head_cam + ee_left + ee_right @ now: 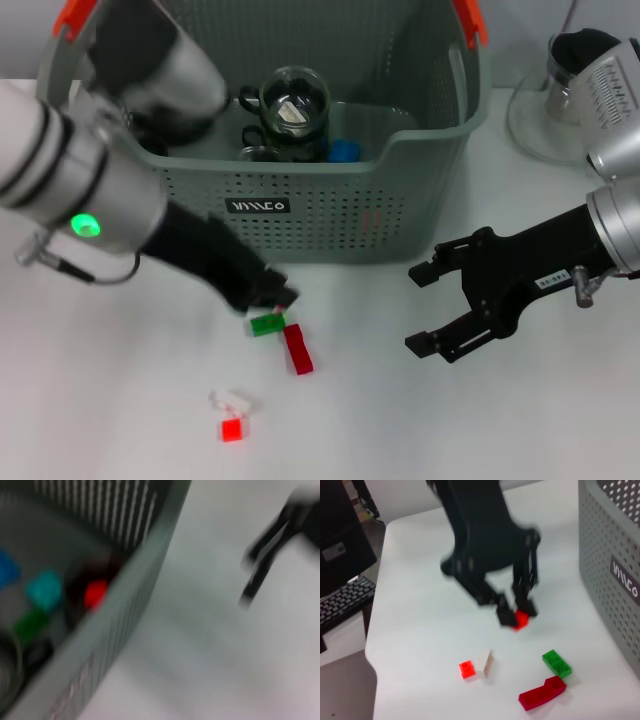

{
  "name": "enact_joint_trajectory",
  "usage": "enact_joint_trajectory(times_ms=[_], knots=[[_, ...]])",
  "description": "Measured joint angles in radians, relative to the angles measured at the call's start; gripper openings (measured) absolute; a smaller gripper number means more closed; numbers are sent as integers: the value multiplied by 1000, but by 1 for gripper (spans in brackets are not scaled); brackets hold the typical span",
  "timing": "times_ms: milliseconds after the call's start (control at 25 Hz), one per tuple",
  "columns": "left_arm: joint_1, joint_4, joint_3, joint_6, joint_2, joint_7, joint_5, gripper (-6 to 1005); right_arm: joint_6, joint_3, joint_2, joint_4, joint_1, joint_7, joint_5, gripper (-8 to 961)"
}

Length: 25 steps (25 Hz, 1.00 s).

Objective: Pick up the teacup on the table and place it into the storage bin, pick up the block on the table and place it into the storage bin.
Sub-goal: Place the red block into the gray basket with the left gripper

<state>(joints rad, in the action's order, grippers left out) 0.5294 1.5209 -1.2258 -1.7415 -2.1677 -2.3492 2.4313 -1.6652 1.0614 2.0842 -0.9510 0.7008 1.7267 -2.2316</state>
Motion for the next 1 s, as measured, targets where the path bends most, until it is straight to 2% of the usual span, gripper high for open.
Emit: enact_joint_trajectory(times_ms=[120, 200, 320, 480, 520, 720, 840, 1000], knots=[[62, 9, 198, -78, 4, 17, -153, 219, -13, 0, -3, 4, -2, 1, -1, 944], [86, 7, 249, -88, 9, 22, -194, 223, -16, 0, -5, 10, -3, 1, -1, 945], [146, -3, 331, -50, 30, 31, -235, 230, -16, 1, -7, 13, -3, 0, -2, 945], [215, -79, 353, 87, 82, 31, -230, 239, -18, 6, -8, 14, -2, 0, -2, 945], [234, -118, 352, 131, 101, 29, -227, 241, -18, 7, -9, 15, -2, 0, -2, 945], [307, -320, 352, 305, 165, 28, -221, 252, -19, 8, -9, 15, 0, 1, -2, 945], [325, -396, 354, 389, 183, 24, -210, 259, -19, 8, -8, 15, 1, 1, -2, 945], [320, -423, 358, 462, 187, 23, -207, 268, -19, 8, -8, 15, 1, 2, -2, 944]])
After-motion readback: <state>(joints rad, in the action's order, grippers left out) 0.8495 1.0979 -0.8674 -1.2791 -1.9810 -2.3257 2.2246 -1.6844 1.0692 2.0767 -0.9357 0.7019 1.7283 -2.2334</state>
